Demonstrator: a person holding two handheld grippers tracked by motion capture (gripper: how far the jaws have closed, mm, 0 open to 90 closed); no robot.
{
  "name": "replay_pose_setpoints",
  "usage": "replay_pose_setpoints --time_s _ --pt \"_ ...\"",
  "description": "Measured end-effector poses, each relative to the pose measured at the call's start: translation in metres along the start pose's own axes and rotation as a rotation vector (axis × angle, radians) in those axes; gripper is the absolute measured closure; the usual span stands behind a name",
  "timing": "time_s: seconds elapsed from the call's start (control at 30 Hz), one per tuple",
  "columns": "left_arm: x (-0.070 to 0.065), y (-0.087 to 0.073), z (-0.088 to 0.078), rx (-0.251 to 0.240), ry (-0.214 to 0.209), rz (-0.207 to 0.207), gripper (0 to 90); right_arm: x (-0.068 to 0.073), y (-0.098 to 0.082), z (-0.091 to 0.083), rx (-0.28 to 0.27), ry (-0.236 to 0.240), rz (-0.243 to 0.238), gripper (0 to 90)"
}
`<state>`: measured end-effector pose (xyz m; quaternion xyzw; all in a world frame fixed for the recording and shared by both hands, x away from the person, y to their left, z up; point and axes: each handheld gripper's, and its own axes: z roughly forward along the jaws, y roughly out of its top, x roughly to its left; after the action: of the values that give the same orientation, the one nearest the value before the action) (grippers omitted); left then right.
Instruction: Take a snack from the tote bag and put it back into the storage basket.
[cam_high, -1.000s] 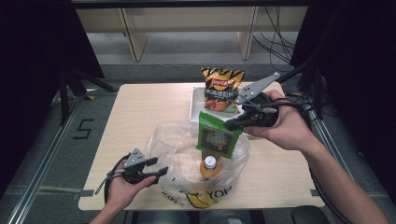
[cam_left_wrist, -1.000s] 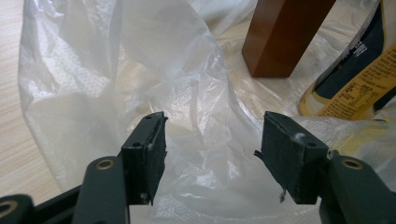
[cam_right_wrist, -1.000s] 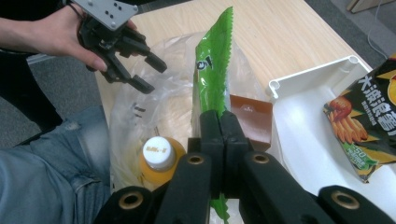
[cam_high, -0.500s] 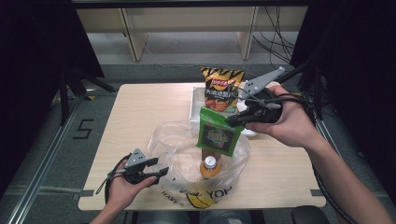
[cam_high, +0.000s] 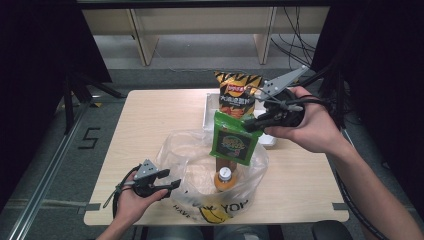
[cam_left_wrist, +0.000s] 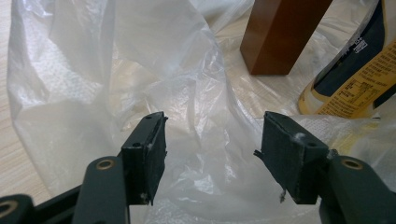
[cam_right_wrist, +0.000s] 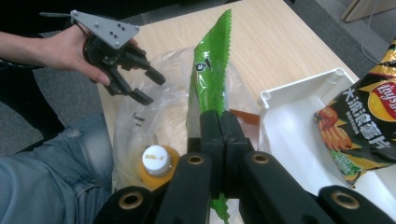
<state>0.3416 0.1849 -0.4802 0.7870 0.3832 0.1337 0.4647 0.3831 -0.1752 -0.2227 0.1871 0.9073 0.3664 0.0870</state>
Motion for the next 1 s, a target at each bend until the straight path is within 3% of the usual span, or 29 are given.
replay_pose_setpoints --time_s 0.07,0.3,0.43,0.53,0.77,0.9,0.97,1.0 --pt "0.0 0.0 0.0 -0.001 0.0 0.0 39.8 0.001 0.001 -0.003 -0.003 -0.009 0.021 90.0" --pt "0.0 0.0 0.0 -0.002 0.005 0.0 39.8 -0.002 0.003 -0.008 -0.01 -0.011 0.003 90.0" --pt "0.0 0.0 0.0 -0.002 0.005 0.0 39.8 -0.001 0.002 -0.009 -0.008 -0.012 0.027 90.0" --pt "0.0 0.0 0.0 -0.002 0.001 0.0 39.8 -0.004 0.003 -0.01 -0.015 -0.018 -0.007 90.0" --pt "0.0 0.0 -0.001 0.003 0.003 0.001 39.8 -0.003 0.005 -0.014 -0.013 -0.02 0.022 90.0" --pt "0.0 0.0 -0.001 0.0 0.001 0.0 39.8 -0.003 0.007 -0.016 -0.025 -0.016 0.001 90.0" --pt "0.0 0.0 -0.001 0.003 0.005 0.0 39.8 -0.003 0.008 -0.018 -0.026 -0.019 0.021 90.0" --pt "0.0 0.0 -0.001 0.001 0.006 -0.001 39.8 -0.004 0.008 -0.018 -0.033 -0.022 -0.006 90.0"
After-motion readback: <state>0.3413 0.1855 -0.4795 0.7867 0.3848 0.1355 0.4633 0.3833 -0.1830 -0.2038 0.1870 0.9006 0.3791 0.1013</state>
